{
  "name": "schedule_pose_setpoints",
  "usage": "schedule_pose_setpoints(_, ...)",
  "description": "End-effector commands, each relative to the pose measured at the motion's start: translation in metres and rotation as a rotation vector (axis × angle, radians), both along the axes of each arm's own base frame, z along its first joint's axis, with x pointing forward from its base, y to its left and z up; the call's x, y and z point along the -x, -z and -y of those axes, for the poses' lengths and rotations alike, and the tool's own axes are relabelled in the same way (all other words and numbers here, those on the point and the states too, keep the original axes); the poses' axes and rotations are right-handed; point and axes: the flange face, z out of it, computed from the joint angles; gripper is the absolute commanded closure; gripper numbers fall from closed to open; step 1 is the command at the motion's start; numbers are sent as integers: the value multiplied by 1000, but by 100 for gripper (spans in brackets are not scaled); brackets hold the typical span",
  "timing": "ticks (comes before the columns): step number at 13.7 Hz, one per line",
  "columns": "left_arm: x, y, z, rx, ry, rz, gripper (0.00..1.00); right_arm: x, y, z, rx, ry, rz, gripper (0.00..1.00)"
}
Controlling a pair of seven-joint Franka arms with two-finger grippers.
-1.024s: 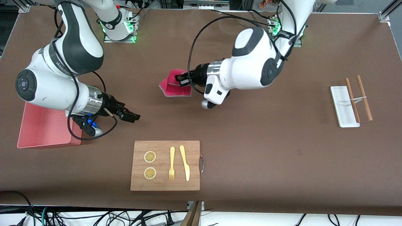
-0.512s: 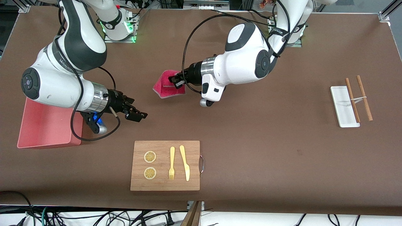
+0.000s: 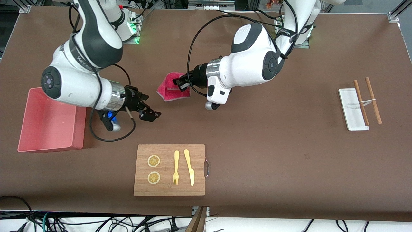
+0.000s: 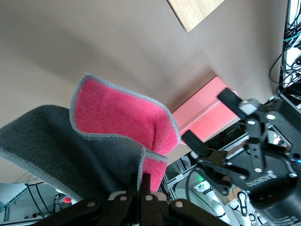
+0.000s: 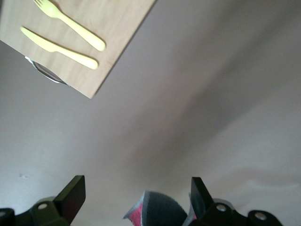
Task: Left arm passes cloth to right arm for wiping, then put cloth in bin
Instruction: 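Close the right gripper on the cloth held by the left gripper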
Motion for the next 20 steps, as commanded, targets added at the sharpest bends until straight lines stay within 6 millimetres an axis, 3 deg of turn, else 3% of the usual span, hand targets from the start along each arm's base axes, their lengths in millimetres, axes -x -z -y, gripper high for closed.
schedule_pose_setpoints(1, -4, -3, 10, 12, -19, 7, 100, 9, 7, -14, 9, 26, -64, 1)
schedule_pose_setpoints(5, -3, -2, 11, 12, -19, 7, 100, 23, 20, -21, 37, -25, -155, 2)
schedule_pose_setpoints(7, -3, -3, 10, 12, -19, 9, 100, 28, 21, -23, 42, -41, -177, 27)
schedule_pose_setpoints(10, -3, -4, 10, 13, -19, 10, 100, 30, 23, -26, 41, -60, -184, 92)
schedule_pose_setpoints(11, -3, -5, 9, 13, -18, 9, 100, 30, 25, -28, 41, -64, -186, 100)
schedule_pose_setpoints(17, -5, -5, 7, 11, -20, 10, 95, 31, 24, -30, 34, -72, -185, 100)
schedule_pose_setpoints(19, -6, -6, 5, 12, -21, 11, 73, 29, 22, -27, 29, -75, -178, 100)
schedule_pose_setpoints(20, -8, -3, 1, 4, -21, 16, 47, 29, 23, -27, 29, -76, -179, 100)
